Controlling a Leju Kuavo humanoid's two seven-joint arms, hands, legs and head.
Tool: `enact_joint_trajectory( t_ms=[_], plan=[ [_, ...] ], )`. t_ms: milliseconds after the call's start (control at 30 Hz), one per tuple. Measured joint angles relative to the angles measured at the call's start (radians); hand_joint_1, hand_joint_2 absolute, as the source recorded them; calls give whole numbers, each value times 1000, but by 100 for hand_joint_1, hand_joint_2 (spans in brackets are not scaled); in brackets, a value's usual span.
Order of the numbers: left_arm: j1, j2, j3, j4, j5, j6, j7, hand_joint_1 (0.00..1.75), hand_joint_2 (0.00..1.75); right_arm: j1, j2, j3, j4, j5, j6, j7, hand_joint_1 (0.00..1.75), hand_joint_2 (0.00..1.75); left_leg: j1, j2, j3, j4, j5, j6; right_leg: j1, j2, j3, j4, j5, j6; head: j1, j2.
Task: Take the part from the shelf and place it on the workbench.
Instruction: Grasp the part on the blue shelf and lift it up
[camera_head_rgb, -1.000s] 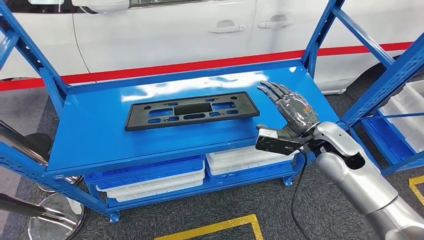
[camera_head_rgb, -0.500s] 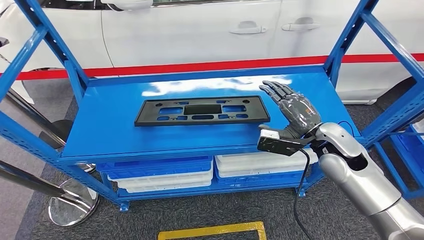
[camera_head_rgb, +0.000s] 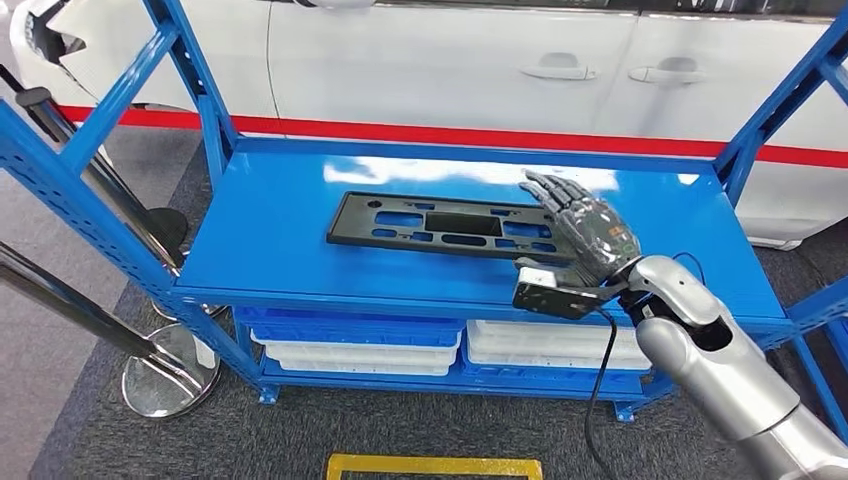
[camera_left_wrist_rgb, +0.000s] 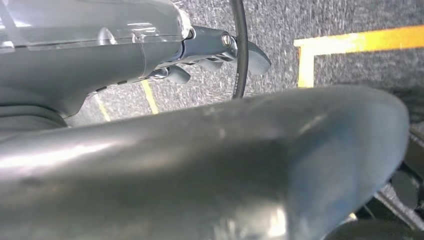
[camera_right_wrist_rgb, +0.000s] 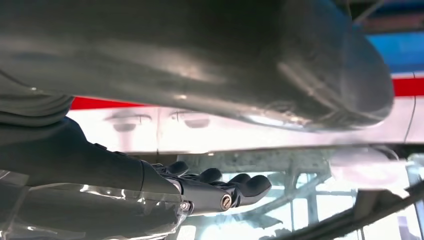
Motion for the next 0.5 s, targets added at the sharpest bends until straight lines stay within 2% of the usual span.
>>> enact_joint_trajectory(
  t_ms=[67,100,167,267,400,500],
  plan=[
    [1,0,-3,0,2,5,-1,0,0,9,10,2,0,28,-1,21,0,0,0,-8,4,0,-2,-3,0,4,50,-124,77,-9,0,0],
    [1,-1,-5,0,3,6,0,0,0,10,17,4,2,40,-1,29,0,0,-1,-10,5,0,-3,-6,3,7,79,-188,105,-15,0,0],
    [2,-1,-9,0,3,7,0,0,0,10,36,10,10,60,-2,40,0,0,-4,-12,3,2,-6,-11,7,12,108,-258,125,-21,0,0],
    [4,-1,-14,0,2,5,0,0,0,9,75,26,37,86,3,61,0,0,-5,-11,4,1,-9,-8,8,13,109,-265,127,-14,0,0],
    [3,2,-16,0,5,5,4,0,0,0,120,45,109,102,5,76,0,175,-2,-11,9,-7,-4,-15,11,13,110,-262,125,-22,0,0],
    [6,4,-16,0,11,4,5,0,0,-3,139,49,168,103,-4,76,0,175,-2,-12,10,-10,-2,-21,12,12,109,-261,124,-26,0,0]
  ],
)
